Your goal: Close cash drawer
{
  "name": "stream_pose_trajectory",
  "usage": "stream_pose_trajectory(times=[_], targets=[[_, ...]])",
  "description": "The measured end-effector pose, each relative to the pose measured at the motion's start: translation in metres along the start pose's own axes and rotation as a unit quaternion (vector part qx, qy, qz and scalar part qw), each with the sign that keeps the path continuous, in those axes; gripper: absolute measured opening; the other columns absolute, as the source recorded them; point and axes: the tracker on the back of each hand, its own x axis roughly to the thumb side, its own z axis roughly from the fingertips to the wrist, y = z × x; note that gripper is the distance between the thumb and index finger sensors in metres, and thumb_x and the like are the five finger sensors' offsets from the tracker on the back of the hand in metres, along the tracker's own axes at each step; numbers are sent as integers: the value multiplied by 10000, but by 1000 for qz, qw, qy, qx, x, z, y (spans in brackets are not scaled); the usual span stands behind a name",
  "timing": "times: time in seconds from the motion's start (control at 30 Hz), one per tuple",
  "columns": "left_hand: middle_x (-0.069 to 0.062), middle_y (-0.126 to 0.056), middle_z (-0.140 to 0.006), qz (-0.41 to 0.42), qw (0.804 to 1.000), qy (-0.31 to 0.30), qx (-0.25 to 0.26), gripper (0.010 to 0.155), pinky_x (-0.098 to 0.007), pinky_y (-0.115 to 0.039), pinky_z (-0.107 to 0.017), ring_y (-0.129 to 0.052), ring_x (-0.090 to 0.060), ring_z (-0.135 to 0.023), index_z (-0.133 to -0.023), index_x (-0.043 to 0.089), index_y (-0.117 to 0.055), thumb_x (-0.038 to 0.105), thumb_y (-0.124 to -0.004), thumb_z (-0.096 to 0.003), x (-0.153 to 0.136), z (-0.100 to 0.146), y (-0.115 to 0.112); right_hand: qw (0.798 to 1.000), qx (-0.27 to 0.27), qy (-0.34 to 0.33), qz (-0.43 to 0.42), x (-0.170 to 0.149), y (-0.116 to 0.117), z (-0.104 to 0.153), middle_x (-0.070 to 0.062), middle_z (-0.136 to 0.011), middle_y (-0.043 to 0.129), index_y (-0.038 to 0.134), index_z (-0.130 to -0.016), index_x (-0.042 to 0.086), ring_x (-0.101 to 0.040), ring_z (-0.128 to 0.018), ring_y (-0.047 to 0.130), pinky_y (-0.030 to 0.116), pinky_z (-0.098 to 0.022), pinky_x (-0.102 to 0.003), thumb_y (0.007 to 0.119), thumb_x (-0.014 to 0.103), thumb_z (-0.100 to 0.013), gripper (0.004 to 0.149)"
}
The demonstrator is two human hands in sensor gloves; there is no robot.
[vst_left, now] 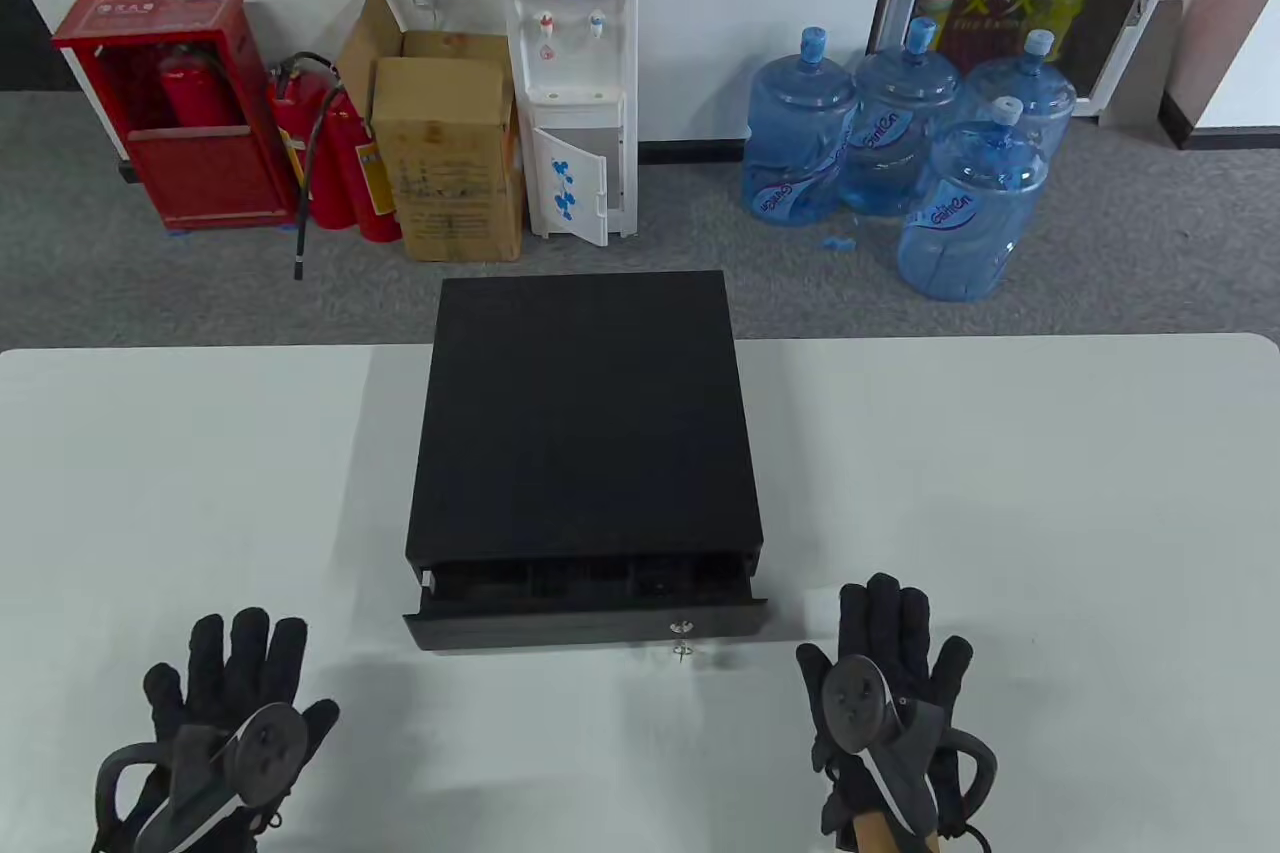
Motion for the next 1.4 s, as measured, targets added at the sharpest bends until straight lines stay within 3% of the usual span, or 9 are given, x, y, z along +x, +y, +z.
stream_pose_trajectory(times=[0.53,1.07,1.17,1.4], targets=[[-113,-317,-1302,6,1000,3,6,817,-743,-335,-760,-270,-460,-1194,-1190,310,-231,695,-445,-501,-2,1,1,1000,-9,3,-11,2,-2,1,147,-1190,370,421,-1061,429,-108,-1129,347,350,-794,-530,514,686,-359,753],[-112,-310,-1302,9,1000,-8,6,821,-742,-334,-760,-268,-461,-1194,-1187,307,-216,695,-445,-501,1,1,0,999,-32,-24,15,39,-21,5,126,-1193,402,450,-1063,414,-130,-1131,380,378,-788,-550,518,683,-370,746],[-113,-311,-1302,9,1000,-11,8,823,-743,-333,-760,-266,-459,-1195,-1188,306,-216,695,-446,-501,2,1,0,998,-53,-29,20,47,-28,7,100,-1184,489,503,-1053,397,-149,-1123,474,433,-786,-555,531,680,-373,736],[-113,-315,-1303,9,1000,-15,10,820,-743,-334,-760,-269,-460,-1195,-1188,308,-218,695,-446,-501,2,2,-1,998,-47,-25,33,63,-32,9,52,-1155,599,571,-1036,368,-193,-1091,615,505,-775,-564,546,680,-384,723]])
